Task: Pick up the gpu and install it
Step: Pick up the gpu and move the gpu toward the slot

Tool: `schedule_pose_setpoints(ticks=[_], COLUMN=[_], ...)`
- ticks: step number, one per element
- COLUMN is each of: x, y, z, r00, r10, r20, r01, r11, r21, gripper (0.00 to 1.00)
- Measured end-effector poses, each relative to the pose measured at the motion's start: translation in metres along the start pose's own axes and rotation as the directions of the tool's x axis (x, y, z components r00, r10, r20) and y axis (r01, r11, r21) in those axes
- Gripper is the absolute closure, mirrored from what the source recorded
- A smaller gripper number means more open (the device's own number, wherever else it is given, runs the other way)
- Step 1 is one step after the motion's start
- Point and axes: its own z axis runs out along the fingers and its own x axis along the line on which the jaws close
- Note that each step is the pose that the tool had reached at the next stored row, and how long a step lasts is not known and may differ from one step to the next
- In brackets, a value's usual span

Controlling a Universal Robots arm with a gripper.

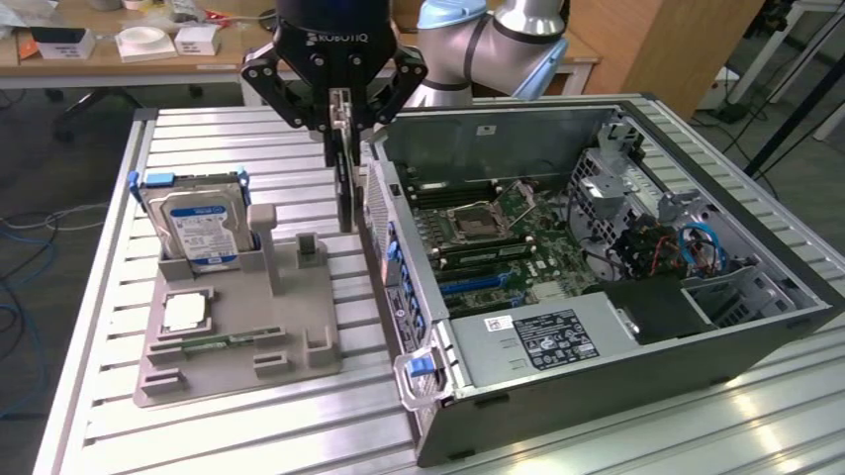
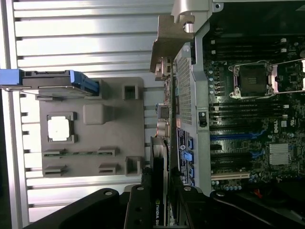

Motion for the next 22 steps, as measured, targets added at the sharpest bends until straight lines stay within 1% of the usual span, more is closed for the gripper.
schedule_pose_setpoints(ticks=[22], x=[-0.0063], y=[0.0008], z=[0.0003], r00=[1.0], r10=[0.0], r20=[0.0], r01=[0.0], r11=[1.0], r21=[0.0], gripper=[0.74])
